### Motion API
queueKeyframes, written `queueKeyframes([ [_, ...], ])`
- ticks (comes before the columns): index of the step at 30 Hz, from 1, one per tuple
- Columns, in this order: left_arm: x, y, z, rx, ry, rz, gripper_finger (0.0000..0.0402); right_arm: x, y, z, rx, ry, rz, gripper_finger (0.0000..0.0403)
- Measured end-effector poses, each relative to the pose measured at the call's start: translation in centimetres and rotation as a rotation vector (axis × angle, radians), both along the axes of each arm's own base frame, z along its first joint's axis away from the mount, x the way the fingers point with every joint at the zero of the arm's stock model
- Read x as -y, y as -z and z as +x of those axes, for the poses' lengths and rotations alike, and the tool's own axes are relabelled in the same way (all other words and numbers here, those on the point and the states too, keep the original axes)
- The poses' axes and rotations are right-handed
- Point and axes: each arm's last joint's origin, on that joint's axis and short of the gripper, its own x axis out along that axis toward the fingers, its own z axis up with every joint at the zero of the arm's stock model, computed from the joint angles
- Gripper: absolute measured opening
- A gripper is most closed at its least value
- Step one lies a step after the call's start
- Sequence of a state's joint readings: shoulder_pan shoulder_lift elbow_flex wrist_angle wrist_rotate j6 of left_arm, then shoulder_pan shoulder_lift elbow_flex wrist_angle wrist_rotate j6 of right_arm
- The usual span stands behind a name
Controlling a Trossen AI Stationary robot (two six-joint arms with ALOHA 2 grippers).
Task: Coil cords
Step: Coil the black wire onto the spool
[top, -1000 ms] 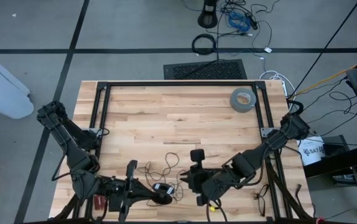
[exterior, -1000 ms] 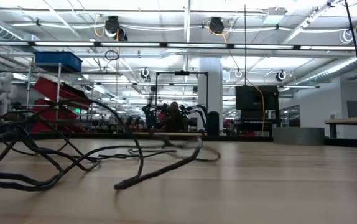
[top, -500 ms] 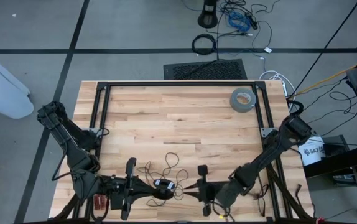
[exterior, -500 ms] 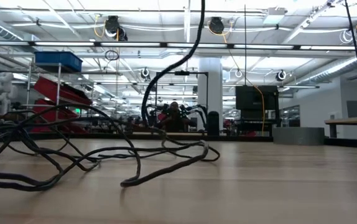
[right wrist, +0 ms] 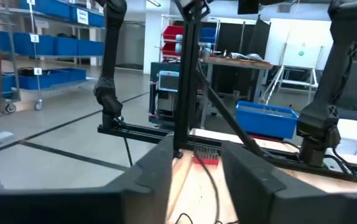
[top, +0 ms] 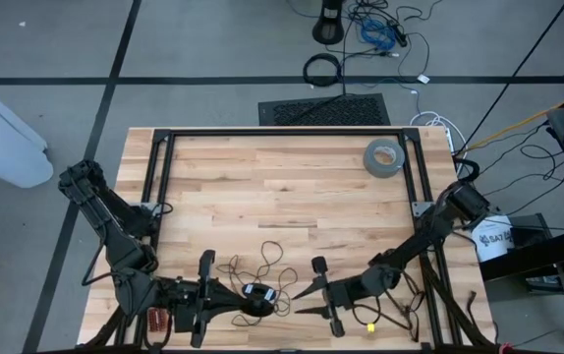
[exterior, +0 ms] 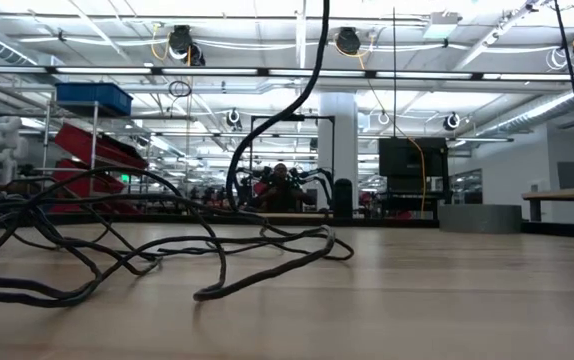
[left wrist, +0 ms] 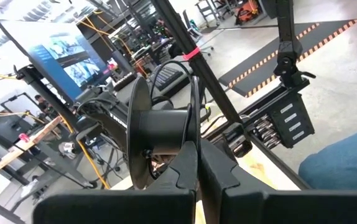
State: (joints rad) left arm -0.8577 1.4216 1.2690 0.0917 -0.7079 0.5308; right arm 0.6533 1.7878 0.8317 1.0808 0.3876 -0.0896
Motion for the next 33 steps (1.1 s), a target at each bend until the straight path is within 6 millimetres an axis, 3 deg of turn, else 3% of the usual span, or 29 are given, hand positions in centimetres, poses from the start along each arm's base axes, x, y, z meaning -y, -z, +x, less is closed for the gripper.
queueKeyframes([
  [6, 0.0, 0.0, 0.0, -0.003, 0.001, 0.002, 0.0002, -0.9, 1.1, 2.6, -0.057, 0.025, -0.043, 0.0184],
  [13, 0.0, 0.0, 0.0, -0.003, 0.009, 0.001, 0.0002, -1.1, 2.2, 5.0, -0.098, 0.056, -0.082, 0.0184],
  [25, 0.0, 0.0, 0.0, -0.003, 0.015, 0.000, 0.0002, -1.2, 2.4, 5.2, -0.097, 0.060, -0.105, 0.0107],
  [33, 0.1, 0.0, 0.0, -0.005, 0.033, 0.000, 0.0002, -1.2, 2.5, 5.2, -0.100, 0.060, -0.124, 0.0020],
])
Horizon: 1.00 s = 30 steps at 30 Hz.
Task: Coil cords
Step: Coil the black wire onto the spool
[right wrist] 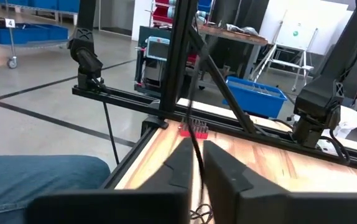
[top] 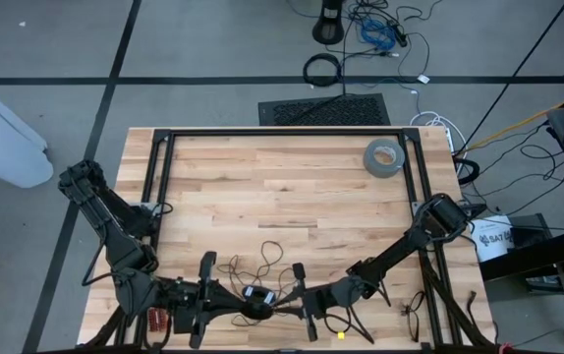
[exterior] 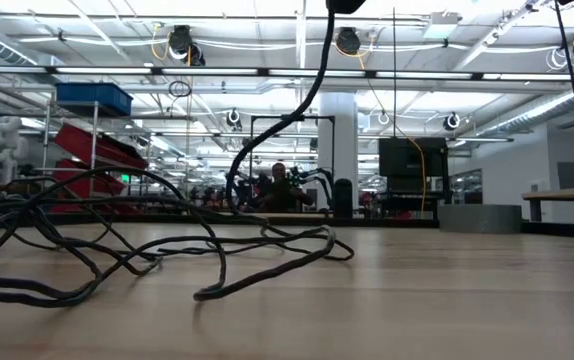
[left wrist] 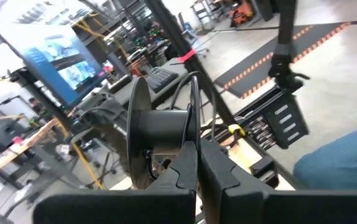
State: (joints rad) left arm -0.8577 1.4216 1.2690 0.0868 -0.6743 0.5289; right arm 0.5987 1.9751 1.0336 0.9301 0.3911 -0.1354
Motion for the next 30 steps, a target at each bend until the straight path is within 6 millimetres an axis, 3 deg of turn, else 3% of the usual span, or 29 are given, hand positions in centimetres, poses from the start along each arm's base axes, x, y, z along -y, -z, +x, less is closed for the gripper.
queueKeyframes([
  [7, 0.6, 0.2, -0.2, -0.026, 0.210, 0.005, 0.0002, 0.5, -0.5, 0.1, 0.000, 0.037, -0.020, 0.0003],
  [20, 1.1, 0.5, -0.4, -0.044, 0.434, 0.008, 0.0002, 2.5, -5.3, -0.5, 0.063, 0.068, -0.034, 0.0001],
  [24, 0.9, 0.9, 0.0, -0.056, 0.470, 0.010, 0.0002, 2.8, -7.4, -0.7, 0.112, 0.073, -0.020, 0.0001],
  [30, 0.4, 1.2, 1.1, -0.063, 0.483, 0.002, 0.0002, 2.4, -11.5, 0.9, 0.098, 0.065, -0.073, 0.0000],
])
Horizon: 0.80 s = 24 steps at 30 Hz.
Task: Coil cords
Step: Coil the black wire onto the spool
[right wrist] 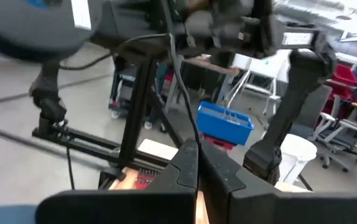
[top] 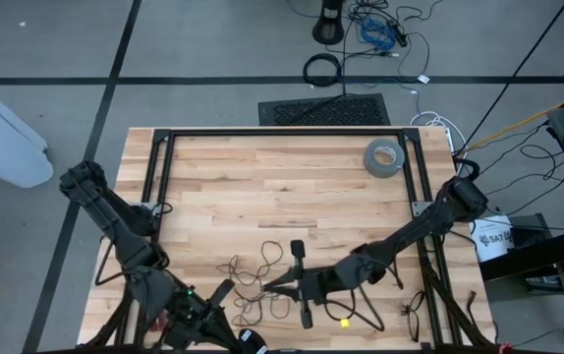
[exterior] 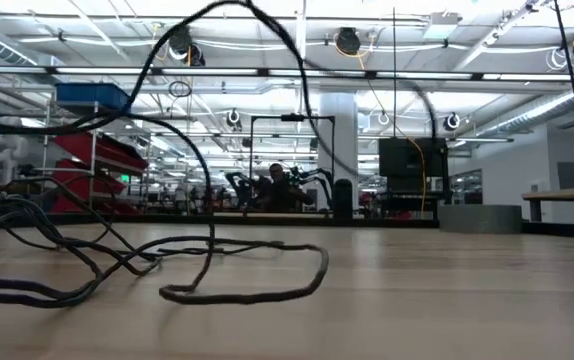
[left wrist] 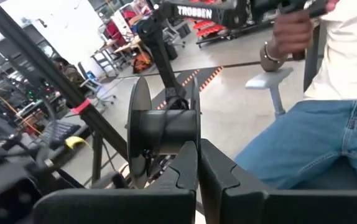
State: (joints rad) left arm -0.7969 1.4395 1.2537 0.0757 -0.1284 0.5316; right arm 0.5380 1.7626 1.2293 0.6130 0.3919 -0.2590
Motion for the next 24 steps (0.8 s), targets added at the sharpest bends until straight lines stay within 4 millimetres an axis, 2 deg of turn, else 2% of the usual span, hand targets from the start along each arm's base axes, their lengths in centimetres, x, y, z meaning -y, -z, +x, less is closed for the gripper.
queueKeyframes([
  [7, -0.1, 0.4, 0.5, -0.018, 0.014, 0.006, 0.0002, -0.8, -3.2, 0.5, -0.053, -0.011, -0.023, 0.0000],
  [14, -0.3, 0.7, 0.7, -0.083, -0.004, -0.028, 0.0002, -2.3, -3.7, -0.2, -0.063, -0.050, -0.057, 0.0000],
  [24, -1.5, 1.3, 1.6, -0.166, -0.038, -0.038, 0.0002, -3.3, -5.1, -0.8, -0.095, -0.075, -0.087, 0.0000],
])
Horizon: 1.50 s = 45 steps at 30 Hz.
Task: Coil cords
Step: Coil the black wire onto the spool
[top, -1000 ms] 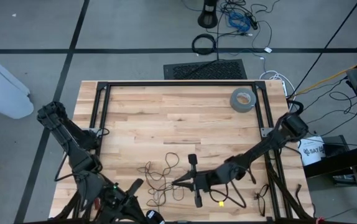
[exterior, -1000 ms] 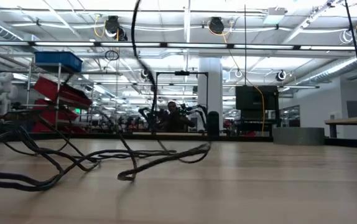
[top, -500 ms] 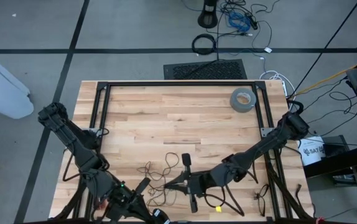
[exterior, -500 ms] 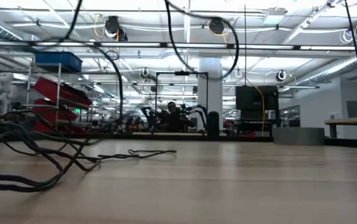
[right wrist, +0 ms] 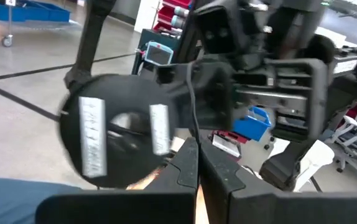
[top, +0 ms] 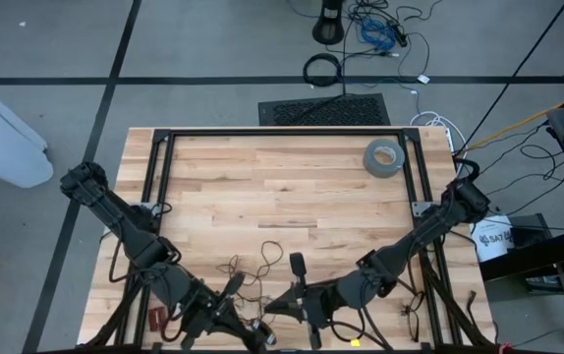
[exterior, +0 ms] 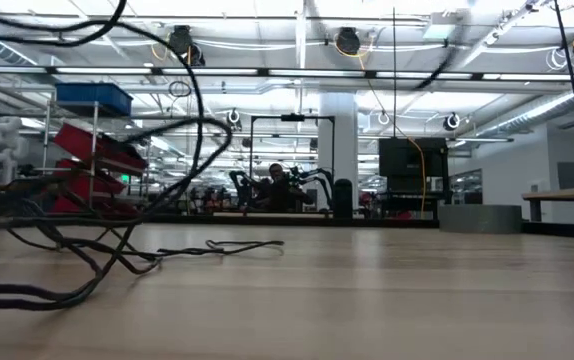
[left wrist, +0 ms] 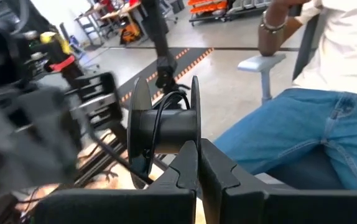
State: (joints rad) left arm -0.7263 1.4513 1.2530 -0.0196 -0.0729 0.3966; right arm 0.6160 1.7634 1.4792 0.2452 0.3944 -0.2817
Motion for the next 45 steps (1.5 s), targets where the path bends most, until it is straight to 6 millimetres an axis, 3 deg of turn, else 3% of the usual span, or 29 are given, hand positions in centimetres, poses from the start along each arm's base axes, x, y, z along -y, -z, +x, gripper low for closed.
queueKeyframes([
  [12, -0.6, 0.0, -0.1, -0.025, -0.165, 0.006, 0.0002, -2.2, -0.3, -2.1, 0.012, 0.052, -0.053, 0.0000],
  [28, -0.8, -0.3, -1.7, -0.017, -0.391, 0.073, 0.0002, -2.8, -1.0, -3.9, -0.017, 0.100, -0.082, 0.0000],
  [45, 0.4, -1.7, -5.6, 0.067, -0.515, 0.100, 0.0002, -2.8, -0.4, -4.2, -0.073, 0.098, -0.136, 0.0000],
])
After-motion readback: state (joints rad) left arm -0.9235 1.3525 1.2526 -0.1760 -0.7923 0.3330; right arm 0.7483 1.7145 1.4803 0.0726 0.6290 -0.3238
